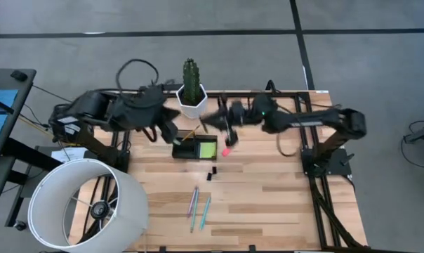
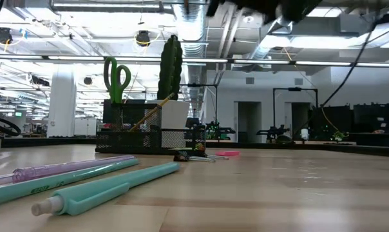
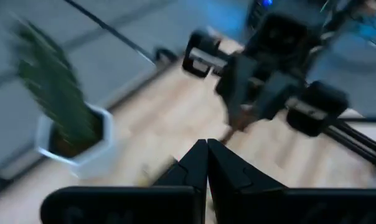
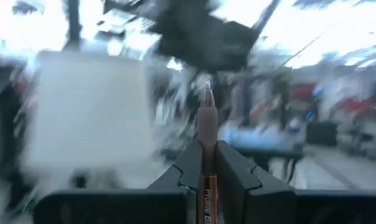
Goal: Pick and place office supplies into organizer
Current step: Put the brown pen into the black mesh organizer, then put the pink eraser into the black mesh organizer
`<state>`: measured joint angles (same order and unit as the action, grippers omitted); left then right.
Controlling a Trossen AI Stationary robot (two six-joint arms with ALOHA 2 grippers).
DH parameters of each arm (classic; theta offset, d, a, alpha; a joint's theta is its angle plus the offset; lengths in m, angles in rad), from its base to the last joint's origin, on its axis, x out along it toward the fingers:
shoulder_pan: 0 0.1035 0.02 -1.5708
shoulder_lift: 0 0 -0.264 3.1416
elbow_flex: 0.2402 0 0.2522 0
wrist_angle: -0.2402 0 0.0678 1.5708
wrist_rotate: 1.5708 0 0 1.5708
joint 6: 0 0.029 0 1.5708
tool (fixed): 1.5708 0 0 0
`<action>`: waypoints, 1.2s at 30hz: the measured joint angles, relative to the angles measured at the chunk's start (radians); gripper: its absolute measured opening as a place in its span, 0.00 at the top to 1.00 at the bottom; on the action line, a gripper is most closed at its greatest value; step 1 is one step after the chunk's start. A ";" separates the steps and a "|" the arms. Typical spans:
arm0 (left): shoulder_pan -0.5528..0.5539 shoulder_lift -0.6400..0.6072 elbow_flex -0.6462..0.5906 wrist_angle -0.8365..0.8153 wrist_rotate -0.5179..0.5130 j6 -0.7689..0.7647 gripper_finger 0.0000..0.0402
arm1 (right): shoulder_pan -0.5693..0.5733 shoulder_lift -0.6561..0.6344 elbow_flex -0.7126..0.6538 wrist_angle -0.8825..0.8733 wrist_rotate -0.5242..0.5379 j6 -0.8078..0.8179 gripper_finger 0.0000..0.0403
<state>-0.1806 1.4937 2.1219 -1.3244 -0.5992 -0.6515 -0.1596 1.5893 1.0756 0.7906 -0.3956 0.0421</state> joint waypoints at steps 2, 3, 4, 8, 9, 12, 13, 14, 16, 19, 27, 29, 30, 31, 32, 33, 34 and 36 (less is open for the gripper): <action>0.000 0.001 0.028 -0.010 -0.062 0.035 1.00 | -0.032 0.081 -0.001 0.177 -0.012 0.078 0.94; 0.000 0.001 0.036 -0.012 -0.087 0.054 1.00 | -0.041 0.126 -0.001 0.257 -0.012 0.107 0.93; 0.000 0.001 0.044 -0.013 -0.109 0.071 1.00 | -0.050 0.173 -0.001 0.329 -0.008 0.128 0.93; 0.000 0.002 0.055 -0.016 -0.167 0.119 1.00 | -0.067 0.368 0.040 0.515 0.019 0.143 0.92; 0.001 0.002 0.055 -0.021 -0.170 0.126 1.00 | -0.069 0.408 0.062 0.541 0.029 0.143 0.93; 0.004 0.002 0.055 -0.039 -0.172 0.136 1.00 | -0.066 0.508 0.141 0.544 0.051 0.149 0.95; 0.005 0.002 0.055 -0.051 -0.172 0.135 1.00 | -0.065 0.538 0.165 0.521 0.069 0.162 0.95; 0.005 0.002 0.055 -0.067 -0.172 0.133 1.00 | -0.064 0.566 0.185 0.494 0.084 0.178 0.94; 0.005 0.002 0.055 -0.097 -0.172 0.129 1.00 | -0.064 0.607 0.215 0.445 0.094 0.194 0.93; 0.005 0.002 0.055 -0.148 -0.171 0.102 1.00 | -0.066 0.636 0.249 0.374 0.113 0.189 0.92; 0.006 0.002 0.055 -0.213 -0.167 0.066 1.00 | -0.061 0.639 0.254 0.157 0.209 0.109 0.94; 0.005 0.002 0.055 -0.213 -0.168 0.066 1.00 | -0.061 0.638 0.254 0.148 0.183 0.108 0.92; 0.005 0.002 0.055 -0.213 -0.168 0.066 1.00 | -0.061 0.638 0.254 0.144 0.169 0.108 0.90; 0.006 0.002 0.055 -0.213 -0.168 0.066 1.00 | -0.060 0.638 0.254 0.133 0.161 0.108 0.88; 0.006 0.002 0.055 -0.213 -0.167 0.066 1.00 | -0.057 0.637 0.254 0.111 0.161 0.108 0.86; 0.006 0.002 0.055 -0.213 -0.167 0.066 1.00 | -0.054 0.636 0.254 0.085 0.161 0.107 0.85; 0.006 0.002 0.055 -0.213 -0.167 0.065 1.00 | -0.051 0.636 0.254 0.065 0.162 0.107 0.83; 0.005 0.002 0.055 -0.212 -0.167 0.065 1.00 | -0.050 0.636 0.253 0.044 0.161 0.107 0.79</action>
<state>-0.1752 1.4960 2.1773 -1.5368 -0.7662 -0.5863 -0.2092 2.2253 1.3289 0.8343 -0.2344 0.1493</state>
